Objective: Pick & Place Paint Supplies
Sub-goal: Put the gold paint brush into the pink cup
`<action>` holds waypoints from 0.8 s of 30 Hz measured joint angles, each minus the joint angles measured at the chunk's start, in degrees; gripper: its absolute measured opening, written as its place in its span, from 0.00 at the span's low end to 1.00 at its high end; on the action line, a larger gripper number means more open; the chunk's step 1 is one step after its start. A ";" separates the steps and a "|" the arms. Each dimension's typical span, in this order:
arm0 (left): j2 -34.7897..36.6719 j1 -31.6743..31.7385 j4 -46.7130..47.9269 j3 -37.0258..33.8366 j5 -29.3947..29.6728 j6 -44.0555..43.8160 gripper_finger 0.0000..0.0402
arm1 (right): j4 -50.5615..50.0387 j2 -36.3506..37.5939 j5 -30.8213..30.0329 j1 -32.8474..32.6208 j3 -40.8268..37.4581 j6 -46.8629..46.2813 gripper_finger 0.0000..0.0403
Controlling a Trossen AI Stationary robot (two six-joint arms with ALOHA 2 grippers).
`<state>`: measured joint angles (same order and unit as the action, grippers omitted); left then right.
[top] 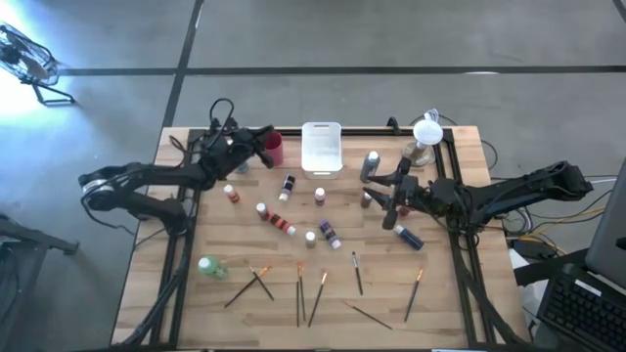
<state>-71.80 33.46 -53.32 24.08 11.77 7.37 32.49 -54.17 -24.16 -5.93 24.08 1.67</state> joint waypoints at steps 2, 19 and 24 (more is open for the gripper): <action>-1.48 0.38 -0.33 0.00 -0.02 -0.23 0.02 | 0.00 0.00 0.00 0.00 0.00 0.02 0.37; -9.01 2.79 -0.92 0.00 0.04 -3.01 0.03 | -0.13 0.00 -0.46 0.73 0.00 1.52 0.30; -10.32 2.98 -0.92 0.00 0.04 -3.38 0.03 | -0.13 0.00 -0.48 0.74 0.00 1.77 0.28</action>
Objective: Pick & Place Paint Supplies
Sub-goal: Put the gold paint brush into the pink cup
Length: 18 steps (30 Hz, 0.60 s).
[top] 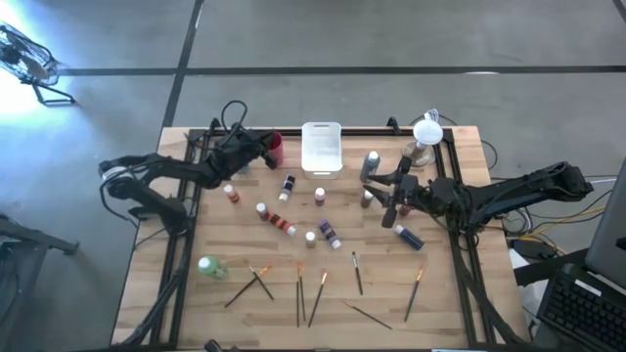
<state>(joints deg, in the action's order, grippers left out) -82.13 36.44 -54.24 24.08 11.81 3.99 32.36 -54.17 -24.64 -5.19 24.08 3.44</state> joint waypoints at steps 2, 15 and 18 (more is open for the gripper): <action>-0.33 0.01 0.00 0.00 0.00 -0.03 0.03 | 0.02 0.00 0.00 0.02 0.00 0.19 0.29; -1.64 0.03 0.72 0.00 0.00 -0.63 0.04 | 0.07 0.00 -0.09 1.29 0.00 -0.02 0.38; -1.64 0.03 0.72 0.00 0.00 -0.95 0.05 | 0.11 0.00 -0.09 1.29 0.00 -0.02 0.39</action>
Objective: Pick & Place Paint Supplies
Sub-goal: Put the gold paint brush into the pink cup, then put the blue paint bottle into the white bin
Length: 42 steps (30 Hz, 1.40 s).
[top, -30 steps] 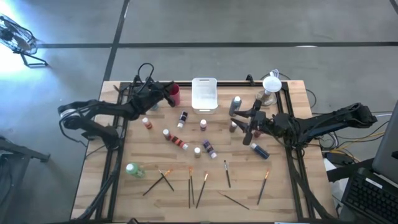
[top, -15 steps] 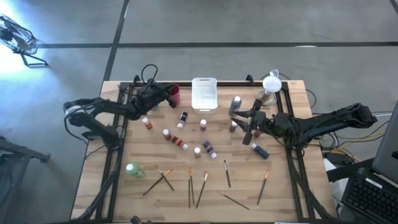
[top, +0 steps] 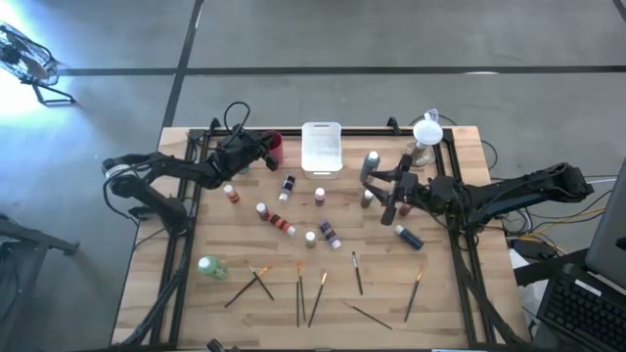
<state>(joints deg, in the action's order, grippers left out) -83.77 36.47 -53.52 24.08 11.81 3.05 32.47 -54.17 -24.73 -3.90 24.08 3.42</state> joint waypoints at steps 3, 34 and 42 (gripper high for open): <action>0.00 0.00 0.00 0.00 0.00 -0.07 0.08 | 0.00 0.00 0.00 0.00 0.00 0.00 0.40; 5.59 -0.02 5.98 1.29 -0.50 -1.01 0.17 | 1.41 0.04 0.04 -0.02 0.00 0.24 0.34; 18.25 -0.04 15.10 4.34 -0.68 -0.27 0.21 | 1.82 0.07 0.06 0.20 0.01 0.22 0.41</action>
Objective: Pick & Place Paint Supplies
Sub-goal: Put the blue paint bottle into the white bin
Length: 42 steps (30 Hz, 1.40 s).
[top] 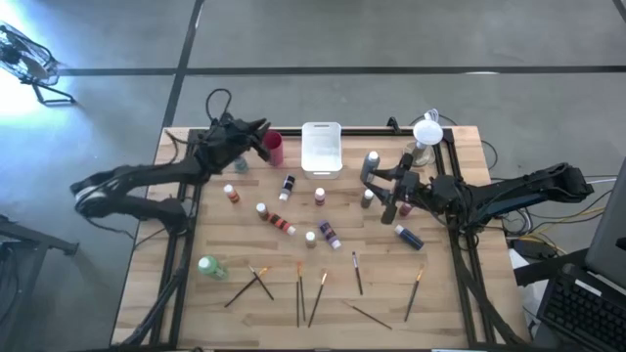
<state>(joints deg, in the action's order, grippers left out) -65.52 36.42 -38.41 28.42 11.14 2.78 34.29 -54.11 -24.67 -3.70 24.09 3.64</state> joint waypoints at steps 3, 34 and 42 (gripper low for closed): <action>6.01 -0.05 11.10 2.02 0.00 0.22 0.21 | -0.03 0.00 0.00 -0.02 0.00 0.00 0.43; 29.90 -0.22 79.62 9.56 1.74 -1.38 0.47 | -1.00 -0.07 -0.02 0.02 0.01 -0.17 0.37; 29.26 -0.17 71.97 4.98 8.95 -5.44 0.47 | -1.03 -0.11 -0.02 0.02 -0.03 -0.20 0.37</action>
<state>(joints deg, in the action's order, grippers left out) -36.25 36.25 33.56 33.40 20.09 -2.66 33.26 -54.22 -24.69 -3.68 24.06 3.44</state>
